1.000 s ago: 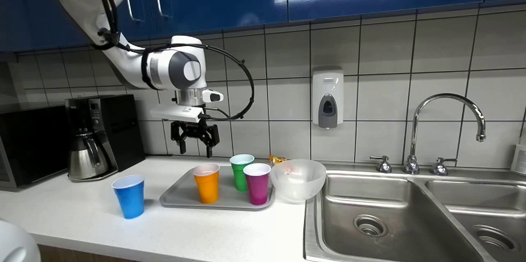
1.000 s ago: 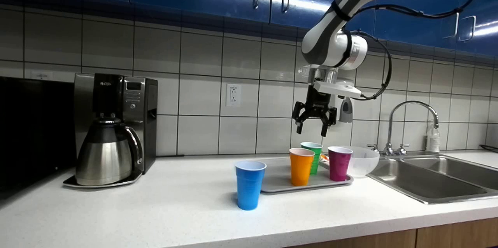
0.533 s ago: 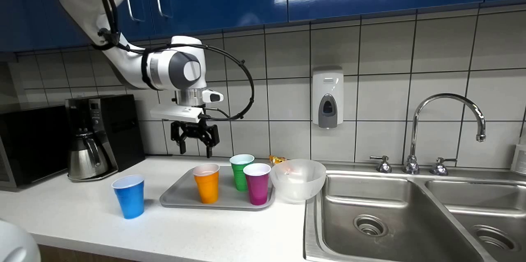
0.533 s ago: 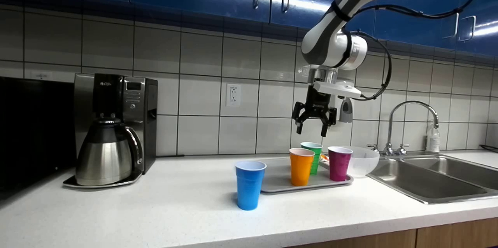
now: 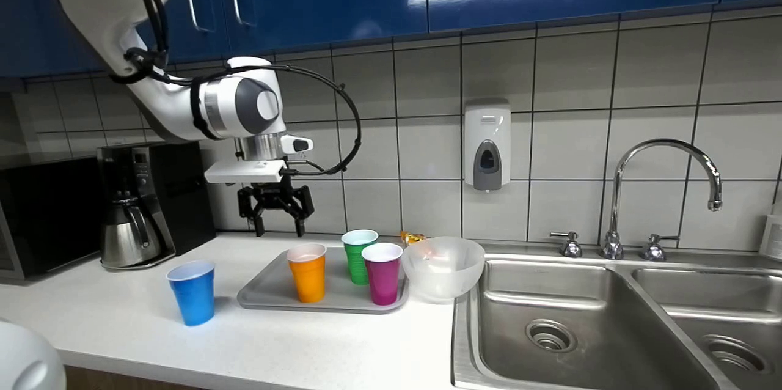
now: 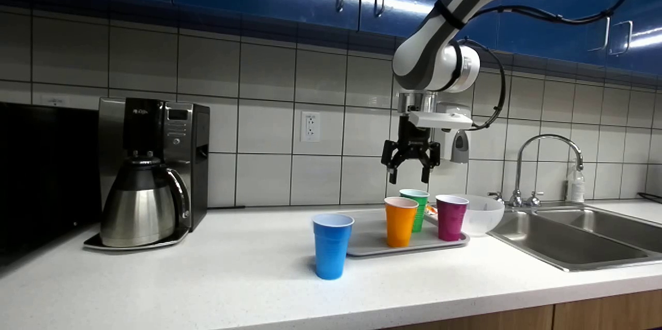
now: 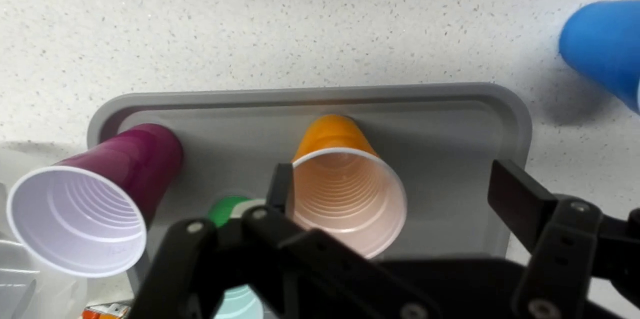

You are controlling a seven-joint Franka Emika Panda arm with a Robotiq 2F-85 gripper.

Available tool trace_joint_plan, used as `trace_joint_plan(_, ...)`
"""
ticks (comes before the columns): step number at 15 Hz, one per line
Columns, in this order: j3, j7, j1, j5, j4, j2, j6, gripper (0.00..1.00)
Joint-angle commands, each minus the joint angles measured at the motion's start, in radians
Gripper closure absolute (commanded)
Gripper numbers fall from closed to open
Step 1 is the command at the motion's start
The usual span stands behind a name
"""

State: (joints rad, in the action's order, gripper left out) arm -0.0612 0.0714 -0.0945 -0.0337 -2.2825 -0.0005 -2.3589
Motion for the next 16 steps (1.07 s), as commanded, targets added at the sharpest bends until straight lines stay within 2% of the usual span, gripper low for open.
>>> trace_joint_plan(1,-0.031,0.034,-0.018,-0.005,-0.034,-0.030,0.006,0.00)
trace_joint_plan(11,-0.084,0.066,-0.073,-0.007,-0.003,0.009,0.014,0.00)
trace_joint_plan(16,-0.102,0.130,-0.094,-0.011,0.013,0.037,0.024,0.00)
